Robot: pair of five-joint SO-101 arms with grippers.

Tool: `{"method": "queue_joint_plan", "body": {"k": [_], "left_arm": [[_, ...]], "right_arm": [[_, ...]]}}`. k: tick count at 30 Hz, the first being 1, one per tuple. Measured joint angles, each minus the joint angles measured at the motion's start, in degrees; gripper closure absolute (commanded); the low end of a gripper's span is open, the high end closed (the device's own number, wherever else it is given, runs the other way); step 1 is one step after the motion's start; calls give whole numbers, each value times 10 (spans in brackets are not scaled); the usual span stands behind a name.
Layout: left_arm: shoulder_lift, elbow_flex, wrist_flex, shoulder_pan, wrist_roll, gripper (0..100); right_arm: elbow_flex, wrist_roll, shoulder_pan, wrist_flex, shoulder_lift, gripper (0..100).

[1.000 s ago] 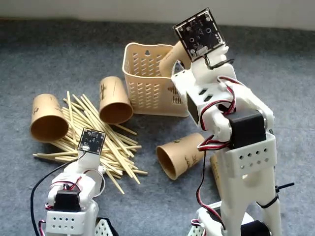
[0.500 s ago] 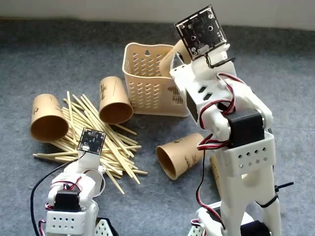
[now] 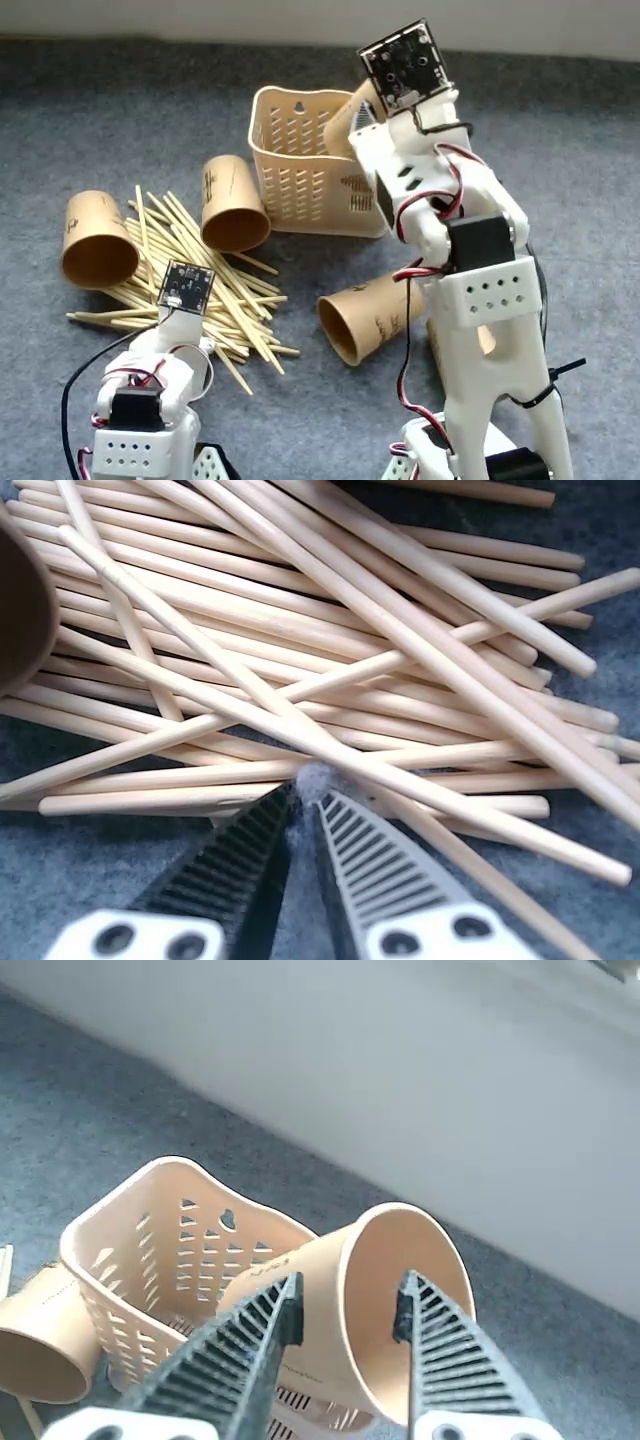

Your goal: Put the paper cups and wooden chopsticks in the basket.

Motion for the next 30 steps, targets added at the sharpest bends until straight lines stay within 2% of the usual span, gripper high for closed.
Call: {"method": "queue_joint_plan", "body": {"k": [10,17,23,30], "left_arm": [[0,0,0,0,0,984],[0,0,0,0,0,984],[0,0,0,0,0,984],[0,0,0,0,0,984]], "right_arm": [[51,0,8,-4,0,841],[69,0,9,-8,0,993],[69,-1,6,-9,-1,993],[69,85,-25,-9,-1,993]]}}
